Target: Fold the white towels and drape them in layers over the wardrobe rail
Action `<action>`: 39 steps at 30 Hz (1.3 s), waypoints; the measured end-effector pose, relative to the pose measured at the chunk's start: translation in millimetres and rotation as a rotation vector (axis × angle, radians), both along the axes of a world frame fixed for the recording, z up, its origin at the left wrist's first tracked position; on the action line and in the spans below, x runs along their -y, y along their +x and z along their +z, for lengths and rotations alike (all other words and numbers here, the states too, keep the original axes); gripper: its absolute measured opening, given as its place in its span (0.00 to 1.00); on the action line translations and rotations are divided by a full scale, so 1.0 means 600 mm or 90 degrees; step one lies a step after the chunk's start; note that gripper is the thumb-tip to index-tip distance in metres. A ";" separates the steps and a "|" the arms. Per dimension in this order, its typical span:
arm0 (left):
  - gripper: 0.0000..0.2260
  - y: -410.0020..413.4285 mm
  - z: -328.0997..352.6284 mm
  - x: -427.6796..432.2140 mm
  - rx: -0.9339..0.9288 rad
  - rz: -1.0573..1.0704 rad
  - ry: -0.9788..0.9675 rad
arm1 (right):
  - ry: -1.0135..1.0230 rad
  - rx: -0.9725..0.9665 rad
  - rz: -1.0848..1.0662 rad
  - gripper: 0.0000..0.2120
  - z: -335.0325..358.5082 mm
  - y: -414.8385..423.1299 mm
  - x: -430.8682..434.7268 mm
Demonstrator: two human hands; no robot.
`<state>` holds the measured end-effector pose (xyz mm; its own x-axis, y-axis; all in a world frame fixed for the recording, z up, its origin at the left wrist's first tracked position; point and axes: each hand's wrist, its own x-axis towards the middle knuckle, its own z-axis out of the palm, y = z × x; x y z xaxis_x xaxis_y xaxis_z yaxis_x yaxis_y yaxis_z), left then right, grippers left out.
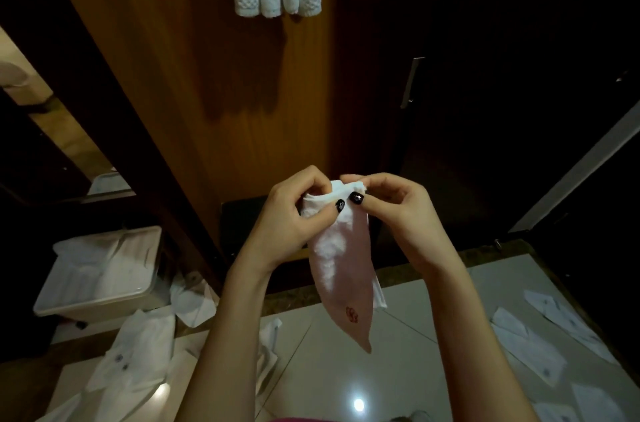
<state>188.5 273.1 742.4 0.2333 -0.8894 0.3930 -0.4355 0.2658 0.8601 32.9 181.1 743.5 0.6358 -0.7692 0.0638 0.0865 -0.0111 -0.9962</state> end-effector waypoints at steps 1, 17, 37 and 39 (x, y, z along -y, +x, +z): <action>0.07 0.000 0.001 0.000 0.007 -0.003 -0.005 | 0.010 -0.001 0.019 0.09 0.003 -0.003 0.001; 0.06 0.004 -0.008 0.017 0.030 0.093 0.015 | -0.106 -0.059 -0.074 0.06 0.001 -0.011 0.002; 0.08 -0.013 -0.030 0.019 0.046 0.062 -0.012 | -0.186 -0.262 0.006 0.01 -0.005 -0.035 0.002; 0.08 -0.012 -0.031 0.015 0.047 0.052 -0.018 | -0.162 -0.256 0.027 0.02 -0.006 -0.037 0.002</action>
<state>181.5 263.9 723.8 0.2745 -0.8570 0.4362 -0.5182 0.2502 0.8178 10.9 179.6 740.0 0.6792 -0.7339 -0.0109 -0.3004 -0.2644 -0.9164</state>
